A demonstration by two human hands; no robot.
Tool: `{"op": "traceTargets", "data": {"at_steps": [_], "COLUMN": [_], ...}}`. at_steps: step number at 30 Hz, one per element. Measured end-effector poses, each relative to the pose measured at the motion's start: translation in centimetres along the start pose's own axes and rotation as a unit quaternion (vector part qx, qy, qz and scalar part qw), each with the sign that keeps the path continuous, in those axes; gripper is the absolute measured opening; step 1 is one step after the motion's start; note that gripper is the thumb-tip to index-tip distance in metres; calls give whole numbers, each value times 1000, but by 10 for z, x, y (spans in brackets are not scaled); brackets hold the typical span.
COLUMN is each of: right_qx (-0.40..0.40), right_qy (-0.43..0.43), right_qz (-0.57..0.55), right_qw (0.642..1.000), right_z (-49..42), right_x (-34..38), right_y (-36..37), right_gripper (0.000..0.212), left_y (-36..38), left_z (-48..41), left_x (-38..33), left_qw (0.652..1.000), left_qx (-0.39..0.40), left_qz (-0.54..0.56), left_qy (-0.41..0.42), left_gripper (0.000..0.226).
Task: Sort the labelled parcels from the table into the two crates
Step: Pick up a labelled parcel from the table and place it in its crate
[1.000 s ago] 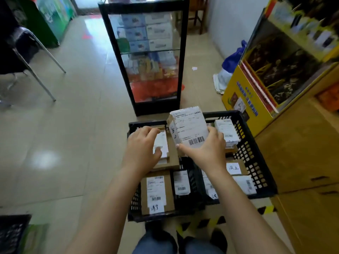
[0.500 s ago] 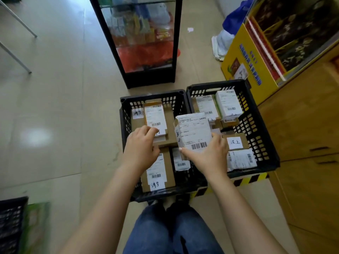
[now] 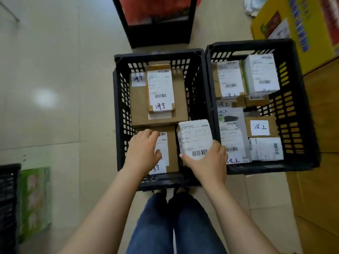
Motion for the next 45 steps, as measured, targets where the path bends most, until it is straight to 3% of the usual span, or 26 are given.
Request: {"op": "traceTargets", "data": {"at_steps": [6, 19, 26, 29, 37, 45], "right_qx": [-2, 2, 19, 41, 75, 88], "right_qy": [-2, -7, -38, -65, -40, -166], "right_qz": [29, 138, 235, 242, 230, 200], "right_qw": [1000, 990, 971, 967, 969, 962], "right_z": [-41, -108, -105, -111, -113, -68], "right_x": [-14, -29, -24, -18, -16, 59], "right_y": [51, 136, 141, 147, 146, 69], "right_gripper": [118, 94, 77, 70, 67, 57], "left_y": [64, 174, 175, 176, 173, 63], "left_z": [-40, -101, -102, -102, -95, -54], "left_x": [20, 52, 55, 55, 58, 40], "left_qw": [999, 993, 992, 991, 990, 998], "left_qx": [35, 114, 122, 128, 134, 16], "left_qz": [20, 27, 19, 13, 30, 52], "left_qy": [-15, 1, 11, 16, 24, 37], "left_gripper": [53, 77, 78, 78, 73, 60]}}
Point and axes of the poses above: each hand's wrist, its own z-axis away from the middle knuckle, its own y-axis out of the palm, x = y × z, the point moved 8 cm from there along -z, towards the middle knuckle, and after that the axes turned 11 degrees about x, right-handed, at the moved point
